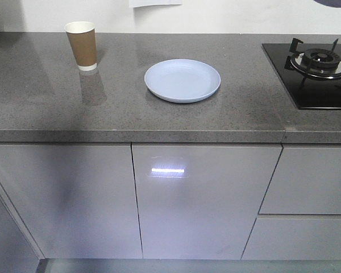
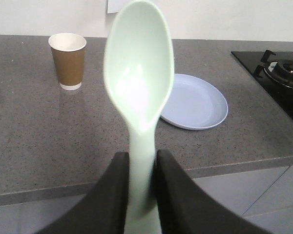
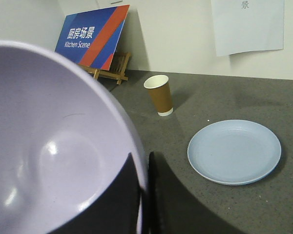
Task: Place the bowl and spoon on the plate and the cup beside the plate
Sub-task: 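Drive the base up to the plate and brown paper cup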
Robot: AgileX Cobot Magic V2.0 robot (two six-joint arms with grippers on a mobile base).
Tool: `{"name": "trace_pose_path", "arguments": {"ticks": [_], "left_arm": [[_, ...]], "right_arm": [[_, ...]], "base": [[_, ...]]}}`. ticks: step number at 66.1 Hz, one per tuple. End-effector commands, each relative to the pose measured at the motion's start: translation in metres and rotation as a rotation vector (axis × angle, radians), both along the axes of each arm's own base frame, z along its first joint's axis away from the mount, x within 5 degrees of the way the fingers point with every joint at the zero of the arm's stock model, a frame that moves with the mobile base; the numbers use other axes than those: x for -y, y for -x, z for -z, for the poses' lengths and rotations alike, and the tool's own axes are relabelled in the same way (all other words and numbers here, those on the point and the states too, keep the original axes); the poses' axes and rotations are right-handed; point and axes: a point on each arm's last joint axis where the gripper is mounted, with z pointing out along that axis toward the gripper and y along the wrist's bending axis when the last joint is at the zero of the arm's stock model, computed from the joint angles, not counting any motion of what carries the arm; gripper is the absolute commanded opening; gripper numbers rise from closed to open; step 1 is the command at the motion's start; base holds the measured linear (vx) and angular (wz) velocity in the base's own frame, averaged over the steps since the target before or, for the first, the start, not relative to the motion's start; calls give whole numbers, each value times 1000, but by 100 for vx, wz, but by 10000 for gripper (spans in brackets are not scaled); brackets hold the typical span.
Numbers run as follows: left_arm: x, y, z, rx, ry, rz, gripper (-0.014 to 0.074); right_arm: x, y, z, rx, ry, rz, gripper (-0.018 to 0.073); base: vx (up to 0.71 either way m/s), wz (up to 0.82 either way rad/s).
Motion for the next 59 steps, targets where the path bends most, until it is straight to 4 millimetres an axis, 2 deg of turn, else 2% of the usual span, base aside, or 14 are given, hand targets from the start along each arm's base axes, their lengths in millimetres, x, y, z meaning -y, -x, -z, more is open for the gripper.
{"name": "trace_pose_path", "arguments": {"ticks": [1,59], "left_arm": [[-1,6,-18,105,31,-5,-6],[-1,6,-18,105,31,-5,-6]], "right_arm": [[-9,15,-18,71,-25,-45,-6],[-9,15,-18,71,-25,-45,-6]], "base": [[6,-2],[6,-3]]}}
